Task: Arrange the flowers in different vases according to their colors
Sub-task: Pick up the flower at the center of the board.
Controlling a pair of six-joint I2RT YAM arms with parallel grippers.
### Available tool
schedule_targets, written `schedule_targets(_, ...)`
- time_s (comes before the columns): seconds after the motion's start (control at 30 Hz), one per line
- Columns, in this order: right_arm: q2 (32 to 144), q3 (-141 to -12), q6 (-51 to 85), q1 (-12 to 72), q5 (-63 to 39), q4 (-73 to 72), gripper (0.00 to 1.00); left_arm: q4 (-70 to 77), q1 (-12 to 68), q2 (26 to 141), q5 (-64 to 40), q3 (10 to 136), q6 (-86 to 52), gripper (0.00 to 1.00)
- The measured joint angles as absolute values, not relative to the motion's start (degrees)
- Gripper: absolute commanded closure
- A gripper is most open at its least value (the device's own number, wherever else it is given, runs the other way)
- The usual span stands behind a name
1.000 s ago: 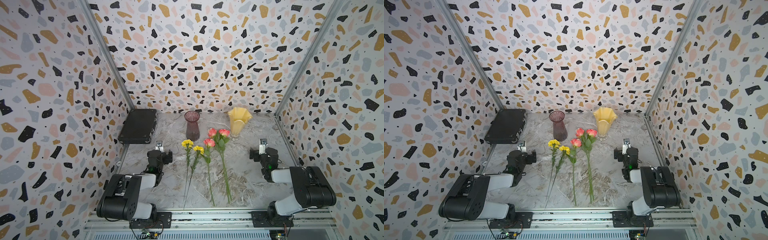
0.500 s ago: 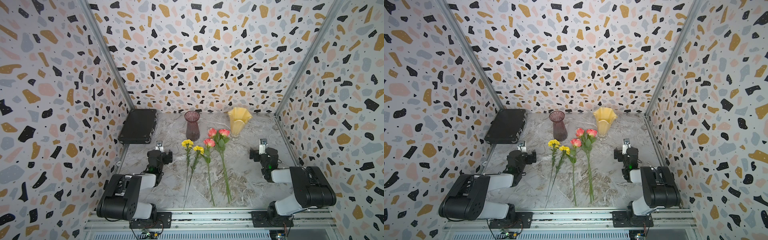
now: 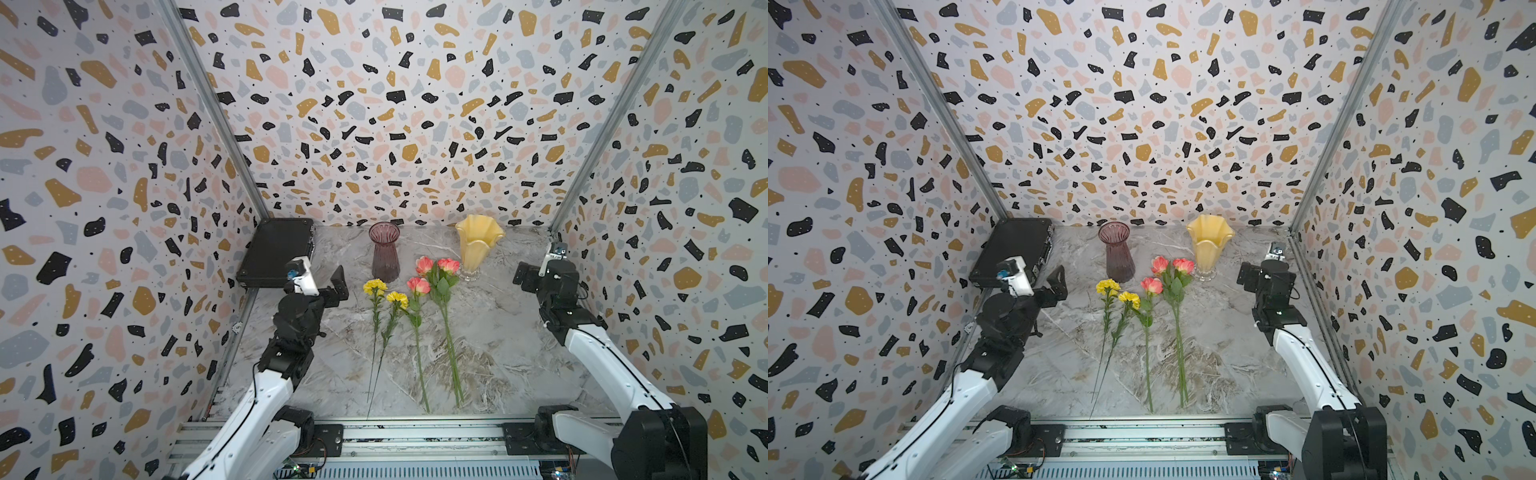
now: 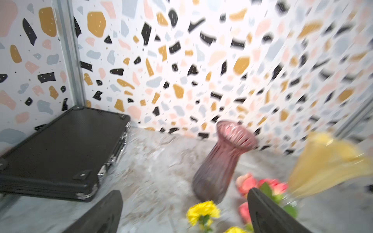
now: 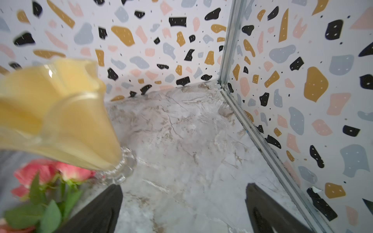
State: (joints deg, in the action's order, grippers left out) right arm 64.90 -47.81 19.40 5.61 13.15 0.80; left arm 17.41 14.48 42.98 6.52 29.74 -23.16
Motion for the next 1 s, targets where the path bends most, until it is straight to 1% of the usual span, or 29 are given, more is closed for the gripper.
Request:
schedule_targets(0.07,66.9,-49.2,26.0,5.6,8.6,5.6,0.00,17.2,15.7,41.7,3.5,28.7,-28.9,0.01)
schedule_targets(0.17,73.6,-46.4,32.0,6.1,-2.2,6.7,0.00,15.1,17.1,45.9,-1.6,27.9,-33.0,0.01)
schedule_targets(0.23,78.8,-43.5,33.7,8.2,-5.6,7.1,0.00,14.5,17.5,50.1,-3.6,27.2,-33.9,0.00)
schedule_targets(0.3,80.4,-40.2,34.3,11.3,-6.7,8.7,0.00,11.3,17.5,53.7,-4.0,26.6,-34.6,0.01)
schedule_targets(0.4,75.8,-37.8,33.6,15.3,-4.9,9.3,0.00,5.1,17.5,56.1,-3.5,27.7,-35.2,0.01)
schedule_targets(0.5,68.7,-37.7,31.9,16.9,-0.8,7.8,0.00,-0.4,17.5,57.3,-0.8,30.5,-36.9,0.01)
schedule_targets(0.67,61.5,-35.3,32.5,16.7,6.5,2.3,0.00,-4.6,16.6,57.7,2.5,31.7,-40.8,0.01)
schedule_targets(0.77,58.2,-30.7,35.0,14.7,7.2,1.3,0.00,-6.4,16.1,57.7,4.9,31.2,-44.6,0.01)
schedule_targets(0.9,57.1,-29.5,35.1,13.5,7.3,2.5,0.01,-5.4,15.8,60.2,7.2,29.3,-50.8,0.01)
schedule_targets(1.0,59.2,-30.5,34.0,16.3,6.3,2.1,0.05,-4.7,15.8,66.2,8.0,28.8,-55.4,0.01)
